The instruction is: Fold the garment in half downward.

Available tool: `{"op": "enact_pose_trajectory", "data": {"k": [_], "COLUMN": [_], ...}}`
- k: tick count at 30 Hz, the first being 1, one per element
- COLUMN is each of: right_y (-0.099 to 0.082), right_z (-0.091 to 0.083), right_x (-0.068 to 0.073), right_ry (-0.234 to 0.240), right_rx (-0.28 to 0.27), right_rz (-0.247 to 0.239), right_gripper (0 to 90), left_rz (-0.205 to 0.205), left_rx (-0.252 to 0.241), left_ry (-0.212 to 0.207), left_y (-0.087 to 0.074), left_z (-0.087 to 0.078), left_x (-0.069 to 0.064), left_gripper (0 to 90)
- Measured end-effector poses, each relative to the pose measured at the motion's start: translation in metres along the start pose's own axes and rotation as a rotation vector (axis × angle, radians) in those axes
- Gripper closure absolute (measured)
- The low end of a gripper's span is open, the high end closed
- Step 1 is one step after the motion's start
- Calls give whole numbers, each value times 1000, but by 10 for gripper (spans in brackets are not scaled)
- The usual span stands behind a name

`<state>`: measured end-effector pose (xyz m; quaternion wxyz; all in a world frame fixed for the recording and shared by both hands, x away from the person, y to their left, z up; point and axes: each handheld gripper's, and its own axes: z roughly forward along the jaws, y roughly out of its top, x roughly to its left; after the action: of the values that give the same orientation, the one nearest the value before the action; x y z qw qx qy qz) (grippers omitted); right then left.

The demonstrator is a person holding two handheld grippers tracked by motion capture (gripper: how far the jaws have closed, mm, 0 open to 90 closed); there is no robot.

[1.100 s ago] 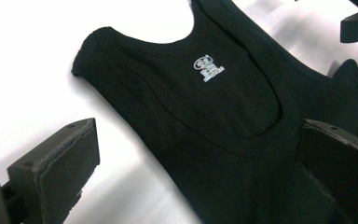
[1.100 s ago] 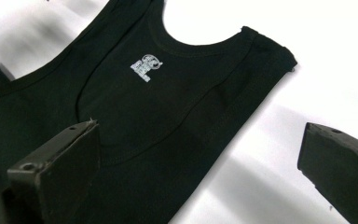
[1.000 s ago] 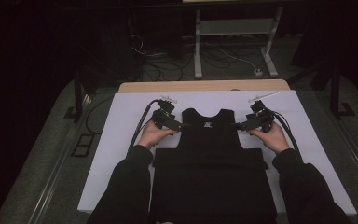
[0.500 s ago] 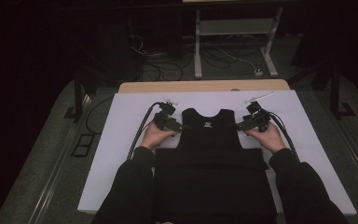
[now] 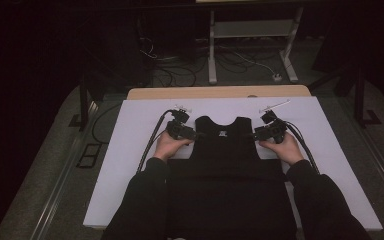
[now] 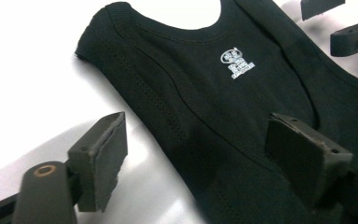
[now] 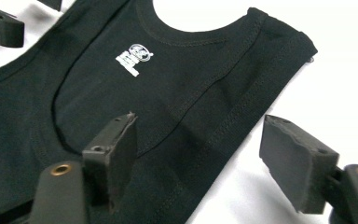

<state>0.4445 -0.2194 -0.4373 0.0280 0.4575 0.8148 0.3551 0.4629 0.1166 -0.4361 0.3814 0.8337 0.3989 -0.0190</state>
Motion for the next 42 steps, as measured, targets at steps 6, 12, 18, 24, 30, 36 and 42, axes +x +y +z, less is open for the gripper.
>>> {"op": "enact_pose_trajectory", "data": {"k": [6, 12, 18, 24, 30, 36, 42], "right_y": [-1, -2, -3, -5, -6, -8, -9], "right_z": [3, 6, 7, 9, 10, 11, 11], "right_x": [-1, 0, 4, 9, 9, 10, 9], "right_ry": [-16, -24, -55, -82, -46, 1, 66], "right_rx": [13, 9, 5, -13, -7, -3, 16], "right_rz": [6, 4, -13, -6, 16, 64, 112], "right_gripper": [379, 444, 543, 630, 724, 822, 860], "left_rz": [11, 29, 2, 12, 0, -29, -87], "left_rx": [20, 19, -6, -5, -6, -6, -34], "left_ry": [13, 50, 68, 51, 48, 37, 30], "left_y": [-1, -3, -4, -4, -4, -5, -10], "left_z": [3, 7, 8, 11, 13, 15, 16], "left_x": [-1, -6, -7, -10, -12, -12, -13], "left_gripper": [266, 304, 411, 470, 583, 731, 842]}}
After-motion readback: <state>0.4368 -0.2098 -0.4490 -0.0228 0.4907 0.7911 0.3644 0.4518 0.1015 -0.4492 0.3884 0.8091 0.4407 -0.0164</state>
